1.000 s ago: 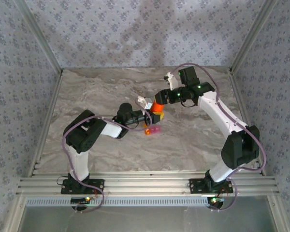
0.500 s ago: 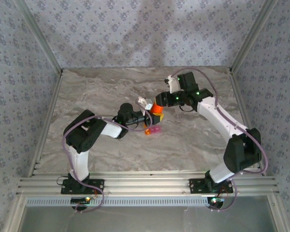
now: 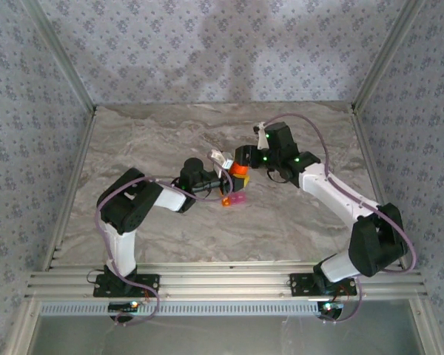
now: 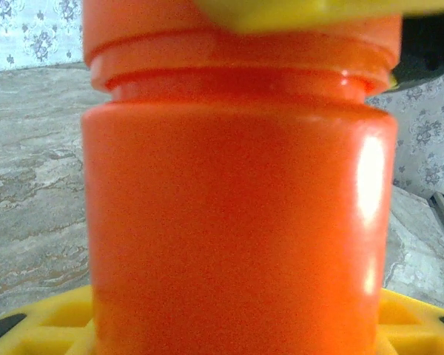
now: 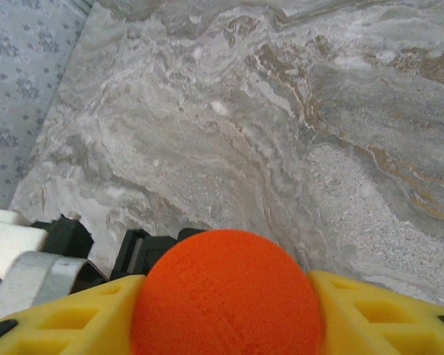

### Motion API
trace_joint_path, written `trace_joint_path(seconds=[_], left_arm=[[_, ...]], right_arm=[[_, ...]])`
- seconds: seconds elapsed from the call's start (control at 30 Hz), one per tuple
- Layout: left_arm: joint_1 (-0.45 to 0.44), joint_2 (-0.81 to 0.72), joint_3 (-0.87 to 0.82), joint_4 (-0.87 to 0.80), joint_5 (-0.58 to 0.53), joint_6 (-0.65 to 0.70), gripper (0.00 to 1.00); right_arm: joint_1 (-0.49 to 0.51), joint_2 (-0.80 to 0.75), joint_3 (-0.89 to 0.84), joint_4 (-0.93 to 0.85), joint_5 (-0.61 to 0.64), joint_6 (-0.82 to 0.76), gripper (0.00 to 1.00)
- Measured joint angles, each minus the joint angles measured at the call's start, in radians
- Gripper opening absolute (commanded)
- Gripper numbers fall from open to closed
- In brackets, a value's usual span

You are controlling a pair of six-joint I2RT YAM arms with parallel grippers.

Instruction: Sort the pills into containers

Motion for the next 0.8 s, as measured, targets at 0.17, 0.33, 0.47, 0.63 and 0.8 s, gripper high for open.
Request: trace_joint_path(seconds=[0.17,0.33,0.47,0.63,0.8], left_arm=[[0.000,0.000,0.001,0.040,0.000,0.000,0.00],[0.000,0.000,0.001,0.045,0.000,0.000,0.00],[0.000,0.000,0.001,0.051,0.000,0.000,0.00],[0.000,0.000,0.001,0.063,0.000,0.000,0.00],[0.000,0.000,0.001,0.069,0.000,0.000,0.00]], right_arm=[[-0.009,0.004,0.019,-0.052,-0.032,-0.006,0.71],[-0.042,-0.018,0.044,-0.086,-0.066,-0.014,0.76],[-0.074,-0.066,0.068,-0.114,-0.085,-0.038,0.77],[-0.109,-0.076,0.121,-0.147,-0.145,-0.111,0.76],[-0.127,-0.029,0.167,-0.176,-0.209,-0.208,0.74]])
